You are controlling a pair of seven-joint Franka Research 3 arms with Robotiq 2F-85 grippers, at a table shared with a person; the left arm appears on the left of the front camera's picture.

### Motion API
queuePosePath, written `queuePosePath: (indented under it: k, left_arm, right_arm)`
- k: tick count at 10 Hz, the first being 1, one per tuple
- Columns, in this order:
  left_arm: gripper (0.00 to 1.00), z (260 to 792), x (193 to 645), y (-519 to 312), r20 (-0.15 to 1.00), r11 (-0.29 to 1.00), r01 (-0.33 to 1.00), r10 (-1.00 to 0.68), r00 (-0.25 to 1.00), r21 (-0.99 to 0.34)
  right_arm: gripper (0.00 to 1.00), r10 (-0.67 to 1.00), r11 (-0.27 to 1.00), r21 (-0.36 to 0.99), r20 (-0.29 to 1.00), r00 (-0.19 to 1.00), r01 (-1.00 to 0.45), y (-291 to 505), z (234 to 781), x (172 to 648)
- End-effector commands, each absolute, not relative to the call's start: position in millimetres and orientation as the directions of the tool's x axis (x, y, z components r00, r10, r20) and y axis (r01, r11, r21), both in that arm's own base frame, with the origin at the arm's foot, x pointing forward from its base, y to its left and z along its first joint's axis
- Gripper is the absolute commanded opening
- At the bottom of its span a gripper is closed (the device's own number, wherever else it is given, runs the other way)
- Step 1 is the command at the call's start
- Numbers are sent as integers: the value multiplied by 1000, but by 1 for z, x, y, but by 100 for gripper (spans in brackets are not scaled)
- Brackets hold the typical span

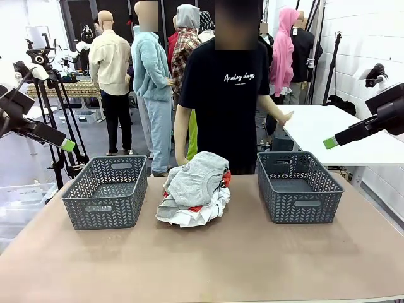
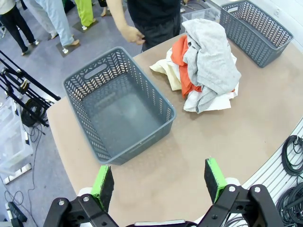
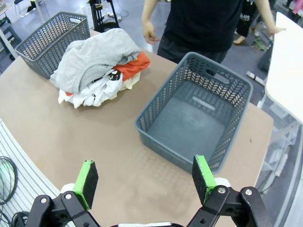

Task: Sort the tops and bottoms.
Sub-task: Lift clothes from the center of the table with your left hand.

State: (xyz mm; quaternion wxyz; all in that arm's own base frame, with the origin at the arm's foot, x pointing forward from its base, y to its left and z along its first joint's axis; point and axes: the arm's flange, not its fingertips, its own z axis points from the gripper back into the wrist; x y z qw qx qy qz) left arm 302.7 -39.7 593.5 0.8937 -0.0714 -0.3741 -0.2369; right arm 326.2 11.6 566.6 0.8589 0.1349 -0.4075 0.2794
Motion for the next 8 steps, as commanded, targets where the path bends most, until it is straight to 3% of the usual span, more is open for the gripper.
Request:
queuePosePath:
  k: [1, 8]
  left_arm:
    - [100, 594, 302, -39, 706, 877, 478, -367, 606, 46]
    - [100, 594, 302, -39, 706, 877, 478, -367, 606, 46]
  right_arm:
    - [100, 375, 801, 8, 774, 510, -599, 12, 566, 325]
    - [100, 375, 801, 8, 774, 510, -599, 12, 566, 325]
